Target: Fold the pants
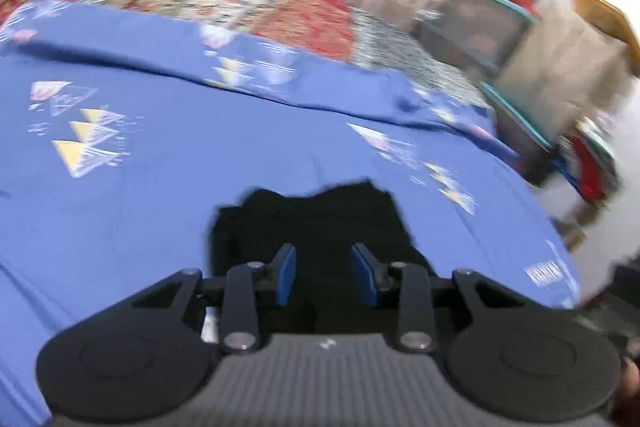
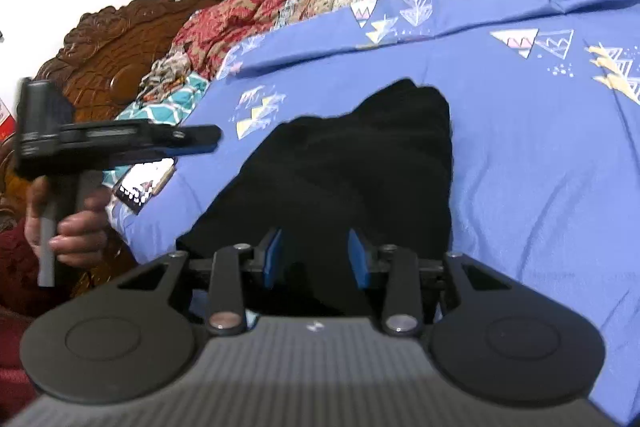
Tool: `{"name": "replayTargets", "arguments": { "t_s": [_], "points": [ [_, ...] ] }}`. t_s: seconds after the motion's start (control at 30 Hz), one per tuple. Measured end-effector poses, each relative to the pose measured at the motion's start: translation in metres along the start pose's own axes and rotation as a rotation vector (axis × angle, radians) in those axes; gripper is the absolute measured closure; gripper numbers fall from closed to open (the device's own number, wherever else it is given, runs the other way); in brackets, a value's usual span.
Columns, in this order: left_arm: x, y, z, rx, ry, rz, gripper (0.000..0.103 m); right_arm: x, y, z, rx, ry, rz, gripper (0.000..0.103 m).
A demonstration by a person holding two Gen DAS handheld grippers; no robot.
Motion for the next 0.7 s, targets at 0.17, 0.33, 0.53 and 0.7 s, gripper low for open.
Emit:
{"name": "replayTargets", "arguments": {
  "t_s": [0.17, 0.33, 0.53, 0.7],
  "points": [
    [-0.013, -0.052, -0.007, -0.036, 0.000, 0.135, 0.072, -0.027, -0.024, -0.018, -0.058, -0.061, 0.104, 0.063],
    [-0.027, -0.074, 0.010, -0.012, 0.064, 0.163, 0.087, -0.049, -0.034, -0.031, -0.169, -0.047, 0.139, 0.064],
    [0.009, -0.041, 0.010, -0.012, 0.010, 0.079, 0.042, -0.018, -0.020, -0.026, -0.101, -0.015, 0.107, 0.054],
    [0.022, -0.016, 0.039, 0.102, -0.002, -0.001, 0.003, 0.017, 0.008, -0.063, -0.238, 0.005, -0.050, 0.024]
  ]
}}
Point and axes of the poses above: each gripper's, at about its wrist camera, not at the fingertips, and x roughly against the way its jaws point, z to its left, y to its top, the point moved 8 cm from there along -x, roughly the way its jaws point, and after that the axes turned 7 degrees about -y, right-handed, at the moved point
